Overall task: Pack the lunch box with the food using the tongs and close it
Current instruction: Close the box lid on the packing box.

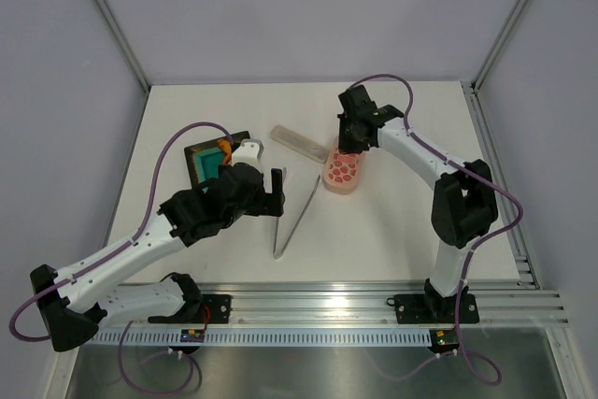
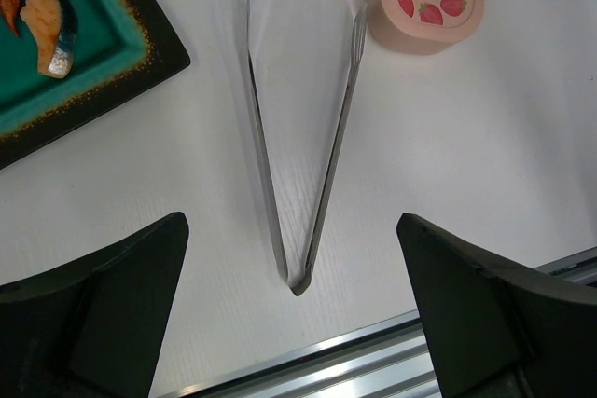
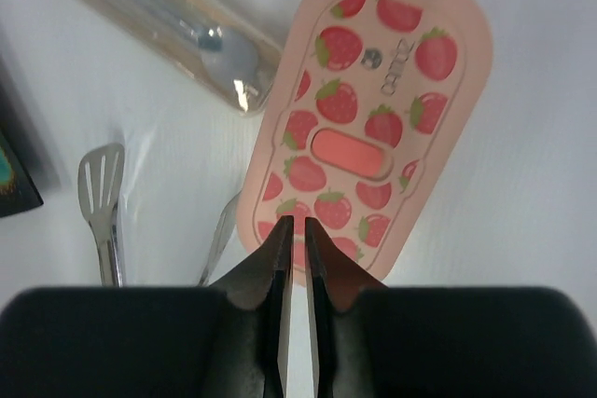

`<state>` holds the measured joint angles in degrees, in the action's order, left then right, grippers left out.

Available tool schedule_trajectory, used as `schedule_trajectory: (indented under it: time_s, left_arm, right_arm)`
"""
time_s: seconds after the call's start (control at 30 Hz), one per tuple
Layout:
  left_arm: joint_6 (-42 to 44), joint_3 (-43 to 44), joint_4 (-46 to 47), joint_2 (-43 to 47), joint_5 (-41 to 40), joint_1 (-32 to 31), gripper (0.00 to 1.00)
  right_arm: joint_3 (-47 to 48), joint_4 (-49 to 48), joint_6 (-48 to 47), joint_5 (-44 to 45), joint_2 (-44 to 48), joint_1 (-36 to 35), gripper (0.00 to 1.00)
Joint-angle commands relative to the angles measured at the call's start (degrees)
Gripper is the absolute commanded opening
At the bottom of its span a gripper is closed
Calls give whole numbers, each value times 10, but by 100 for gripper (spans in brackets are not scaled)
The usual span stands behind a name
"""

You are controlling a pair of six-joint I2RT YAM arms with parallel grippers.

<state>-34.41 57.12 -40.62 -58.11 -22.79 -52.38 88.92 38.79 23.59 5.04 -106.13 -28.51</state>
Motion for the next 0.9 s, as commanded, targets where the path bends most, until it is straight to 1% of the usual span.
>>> schedule_trajectory:
  time_s: [0.0,0.23,0.27,0.37,0.43,0.57,0.63,0.67,0.7,0.73,0.8,0.83,0.87]
  left_arm:
    - [-4,-2,20,13,-6,3,99]
    - [-5,-3,13,18,-13,3,99]
    - [-7,-4,14,19,-13,3,99]
    - [-7,-4,15,17,-13,3,99]
    - [-7,-4,15,17,-13,3,99]
    - [-2,-3,14,16,-15,3,99]
    - [0,-1,9,13,-18,3,99]
    - [0,0,6,14,-20,4,99]
    - [1,1,5,15,-22,4,99]
    - [2,2,5,16,-23,5,99]
    - [1,2,5,20,-25,7,99]
    - [0,1,5,21,-24,9,99]
    - [0,2,6,21,-24,11,99]
  right_arm:
    - [46,14,-15,22,-34,33,16]
    - [128,52,-26,35,-129,52,20]
    - [135,58,-28,35,-149,52,21]
    - [148,75,-34,35,-172,51,21]
    - [133,74,-32,43,-166,51,21]
    - [102,51,-25,46,-98,55,22]
    - [95,46,-22,50,-56,57,23]
    - [92,45,-22,51,-43,58,25]
    - [89,40,-21,52,-28,63,29]
    - [79,38,-21,52,0,65,39]
    - [66,31,-19,50,28,73,51]
    - [50,31,-18,51,54,77,68]
    - [42,27,-17,50,66,80,75]
